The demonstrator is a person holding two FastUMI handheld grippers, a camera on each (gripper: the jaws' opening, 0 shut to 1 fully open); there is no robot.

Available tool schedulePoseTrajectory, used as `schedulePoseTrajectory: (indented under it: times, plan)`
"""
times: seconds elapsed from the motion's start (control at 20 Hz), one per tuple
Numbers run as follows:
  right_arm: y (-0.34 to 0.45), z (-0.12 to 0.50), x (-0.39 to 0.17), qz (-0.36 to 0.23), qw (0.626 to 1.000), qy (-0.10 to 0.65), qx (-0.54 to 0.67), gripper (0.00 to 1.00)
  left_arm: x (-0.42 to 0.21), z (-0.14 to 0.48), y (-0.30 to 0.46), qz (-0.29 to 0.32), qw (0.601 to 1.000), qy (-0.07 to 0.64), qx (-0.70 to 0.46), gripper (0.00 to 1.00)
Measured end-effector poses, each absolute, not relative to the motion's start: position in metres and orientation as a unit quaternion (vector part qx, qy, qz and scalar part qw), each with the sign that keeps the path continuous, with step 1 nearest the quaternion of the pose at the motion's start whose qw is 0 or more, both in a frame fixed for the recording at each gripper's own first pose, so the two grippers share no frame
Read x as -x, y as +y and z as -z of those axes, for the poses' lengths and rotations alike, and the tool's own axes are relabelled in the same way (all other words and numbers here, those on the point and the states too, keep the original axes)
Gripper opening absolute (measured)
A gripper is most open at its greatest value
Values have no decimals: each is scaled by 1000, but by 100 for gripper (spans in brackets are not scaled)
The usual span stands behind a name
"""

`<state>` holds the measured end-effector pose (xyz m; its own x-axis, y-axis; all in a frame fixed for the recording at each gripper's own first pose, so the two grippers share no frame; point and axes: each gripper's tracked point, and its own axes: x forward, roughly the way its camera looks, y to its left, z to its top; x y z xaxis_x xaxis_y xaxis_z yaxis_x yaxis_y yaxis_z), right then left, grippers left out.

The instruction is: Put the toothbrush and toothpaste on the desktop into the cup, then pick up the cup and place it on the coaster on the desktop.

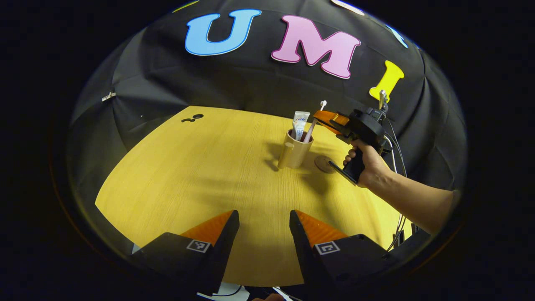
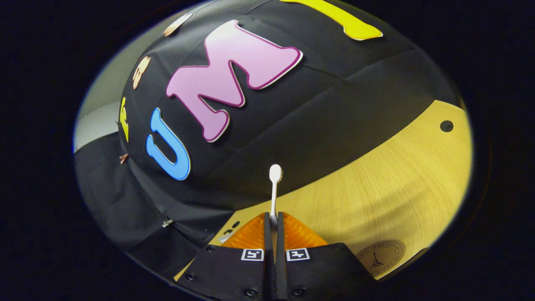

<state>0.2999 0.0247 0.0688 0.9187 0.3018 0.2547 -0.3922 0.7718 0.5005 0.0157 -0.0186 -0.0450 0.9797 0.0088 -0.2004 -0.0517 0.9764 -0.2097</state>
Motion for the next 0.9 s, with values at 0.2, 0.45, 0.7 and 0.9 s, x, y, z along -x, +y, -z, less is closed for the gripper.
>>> schedulePoseTrajectory:
  times: [0.2,0.45,0.7,0.9]
  plan:
    - [26,-69,-289,-181,946,-73,-259,7,-16,37,-21,-12,989,94,118,76]
    - [33,-46,-275,-184,954,-29,-236,10,-27,21,-28,0,989,89,118,76]
    - [33,-26,-255,-188,954,10,-233,16,-49,10,-36,21,990,100,98,76]
    - [18,-12,-225,-184,952,34,-243,19,-81,-1,-41,41,989,126,60,76]
